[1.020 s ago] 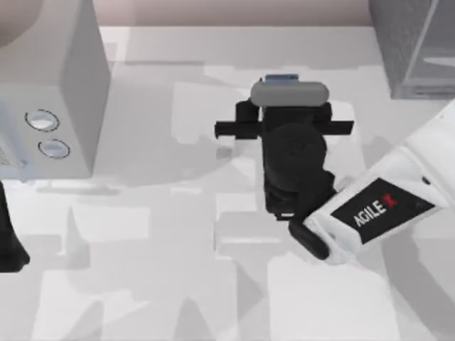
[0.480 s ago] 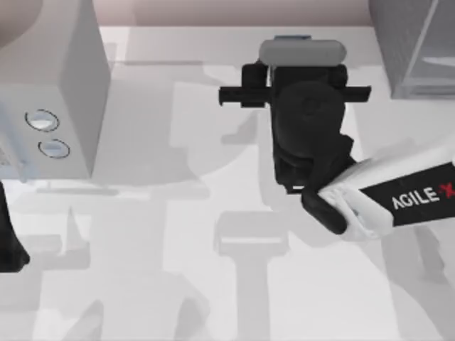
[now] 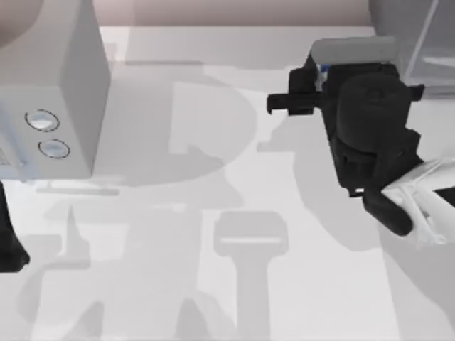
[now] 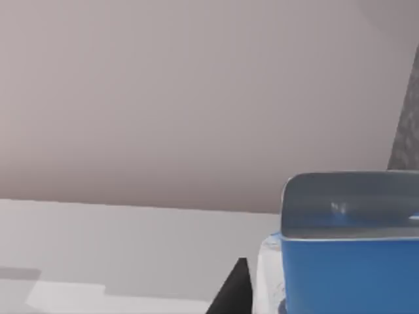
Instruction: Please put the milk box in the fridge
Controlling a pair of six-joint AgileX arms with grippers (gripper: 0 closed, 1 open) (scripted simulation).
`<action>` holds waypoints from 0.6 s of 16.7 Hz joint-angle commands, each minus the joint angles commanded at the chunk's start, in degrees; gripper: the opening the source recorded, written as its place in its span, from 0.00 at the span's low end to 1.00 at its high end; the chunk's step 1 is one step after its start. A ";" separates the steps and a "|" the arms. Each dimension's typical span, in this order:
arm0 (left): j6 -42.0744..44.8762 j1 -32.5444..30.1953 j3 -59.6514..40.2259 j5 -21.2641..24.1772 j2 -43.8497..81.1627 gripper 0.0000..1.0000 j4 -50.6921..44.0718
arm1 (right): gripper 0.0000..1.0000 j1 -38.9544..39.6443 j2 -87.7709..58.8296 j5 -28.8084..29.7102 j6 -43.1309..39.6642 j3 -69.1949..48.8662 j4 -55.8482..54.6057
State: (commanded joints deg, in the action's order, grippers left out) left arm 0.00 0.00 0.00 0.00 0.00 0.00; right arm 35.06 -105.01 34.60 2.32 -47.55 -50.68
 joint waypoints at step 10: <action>0.00 0.00 0.00 0.00 0.00 1.00 0.00 | 0.00 -20.89 58.79 -22.68 0.76 33.00 29.65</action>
State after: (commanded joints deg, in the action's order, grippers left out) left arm 0.00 0.00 0.00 0.00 0.00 0.00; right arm 14.17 -46.22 11.92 3.08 -14.55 -21.03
